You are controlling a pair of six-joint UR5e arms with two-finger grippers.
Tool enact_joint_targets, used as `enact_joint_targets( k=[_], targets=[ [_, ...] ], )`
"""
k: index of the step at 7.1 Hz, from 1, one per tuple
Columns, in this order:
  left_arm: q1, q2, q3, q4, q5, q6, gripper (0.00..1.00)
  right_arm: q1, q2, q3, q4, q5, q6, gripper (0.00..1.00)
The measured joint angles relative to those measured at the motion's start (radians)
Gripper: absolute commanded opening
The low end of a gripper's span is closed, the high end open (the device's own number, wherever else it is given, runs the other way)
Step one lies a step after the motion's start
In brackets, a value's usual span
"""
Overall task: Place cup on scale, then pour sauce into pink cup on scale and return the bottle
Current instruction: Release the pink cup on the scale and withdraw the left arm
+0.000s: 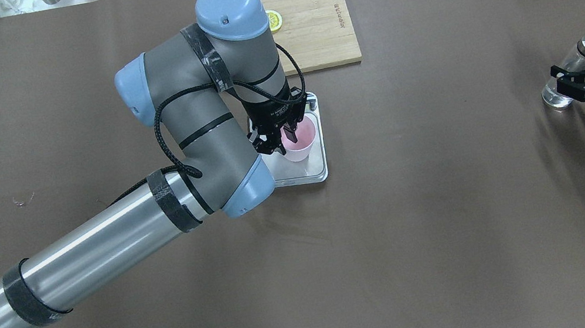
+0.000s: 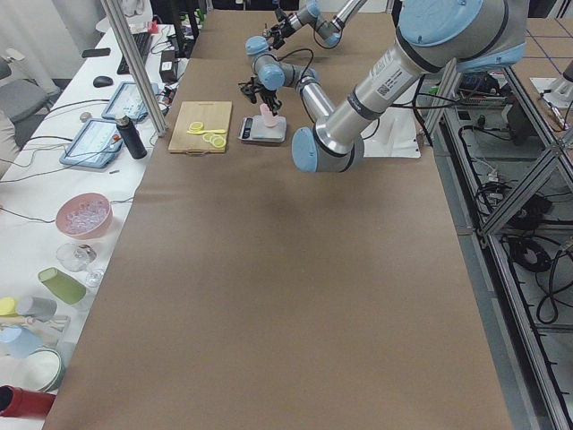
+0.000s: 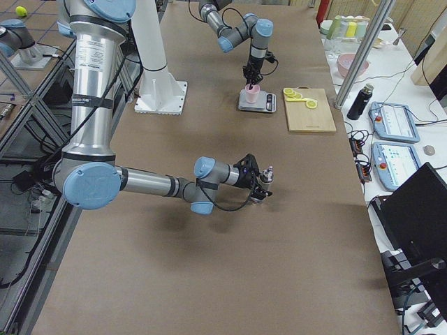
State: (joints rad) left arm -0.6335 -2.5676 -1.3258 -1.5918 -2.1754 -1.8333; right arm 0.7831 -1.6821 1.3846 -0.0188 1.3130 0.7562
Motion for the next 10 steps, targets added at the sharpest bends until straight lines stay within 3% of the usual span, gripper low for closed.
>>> enact_joint_targets(
  k=[4, 8, 10],
  targets=[
    [-0.041, 0.075, -0.168, 0.051, -0.045, 0.049, 0.97, 0.004, -0.004, 0.007, -0.001, -0.001, 0.002, 1.0],
    [-0.159, 0.273, -0.486, 0.333, -0.049, 0.631, 0.97, 0.003, -0.016, 0.01, 0.019, -0.004, 0.006, 1.0],
    [-0.265, 0.394, -0.567, 0.37, -0.049, 0.84, 0.97, 0.0, -0.02, 0.007, 0.025, -0.004, 0.01, 1.0]
  ],
)
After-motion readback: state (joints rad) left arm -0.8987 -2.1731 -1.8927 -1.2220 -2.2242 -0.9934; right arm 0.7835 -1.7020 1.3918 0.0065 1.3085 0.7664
